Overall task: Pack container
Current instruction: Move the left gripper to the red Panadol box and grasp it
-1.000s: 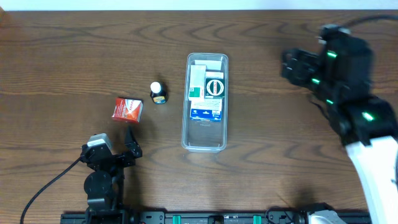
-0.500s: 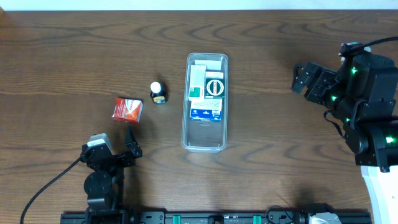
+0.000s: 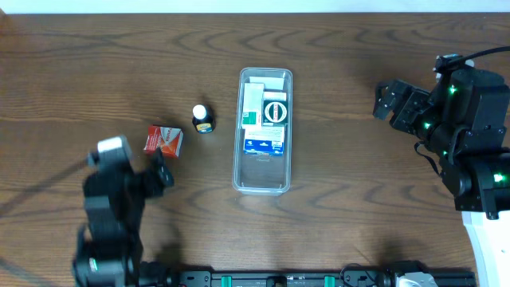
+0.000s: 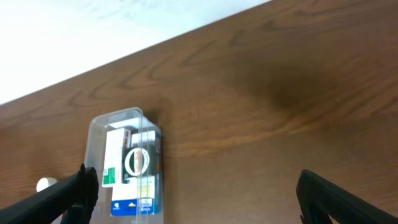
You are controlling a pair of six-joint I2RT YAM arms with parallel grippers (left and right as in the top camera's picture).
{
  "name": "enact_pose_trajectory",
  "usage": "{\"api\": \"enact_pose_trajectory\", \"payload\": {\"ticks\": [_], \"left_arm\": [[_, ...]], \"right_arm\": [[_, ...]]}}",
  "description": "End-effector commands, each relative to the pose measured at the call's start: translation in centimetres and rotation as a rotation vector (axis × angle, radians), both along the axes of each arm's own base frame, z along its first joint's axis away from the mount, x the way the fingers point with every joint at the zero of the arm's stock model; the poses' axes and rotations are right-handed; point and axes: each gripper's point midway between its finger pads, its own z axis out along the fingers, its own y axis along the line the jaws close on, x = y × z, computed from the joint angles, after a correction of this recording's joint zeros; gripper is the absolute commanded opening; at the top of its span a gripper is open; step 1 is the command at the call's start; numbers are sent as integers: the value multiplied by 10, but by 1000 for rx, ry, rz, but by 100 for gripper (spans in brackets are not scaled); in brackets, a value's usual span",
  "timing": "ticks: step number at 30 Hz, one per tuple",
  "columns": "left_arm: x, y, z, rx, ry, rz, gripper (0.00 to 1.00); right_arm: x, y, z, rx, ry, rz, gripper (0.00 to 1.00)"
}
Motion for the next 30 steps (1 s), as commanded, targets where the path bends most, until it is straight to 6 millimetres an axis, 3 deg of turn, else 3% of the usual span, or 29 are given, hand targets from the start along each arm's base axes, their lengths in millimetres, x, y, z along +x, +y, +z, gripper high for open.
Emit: {"api": "enact_pose_trajectory", "payload": {"ticks": [1, 9, 14, 21, 25, 30], "left_arm": [[27, 5, -1, 12, 162, -1, 98], [77, 17, -58, 40, 533, -47, 98], [81, 7, -110, 68, 696, -226, 98], [83, -4, -162, 14, 814, -316, 98], [87, -3, -177, 16, 835, -316, 98], [96, 8, -183, 71, 820, -289, 98]], "right_arm": [[1, -2, 2, -2, -6, -4, 99], [1, -2, 2, -2, -6, -4, 99], [1, -2, 2, -2, -6, -4, 99], [1, -2, 2, -3, -7, -4, 99], [1, -2, 2, -2, -6, -4, 99], [1, -2, 2, -2, -6, -4, 99]]}}
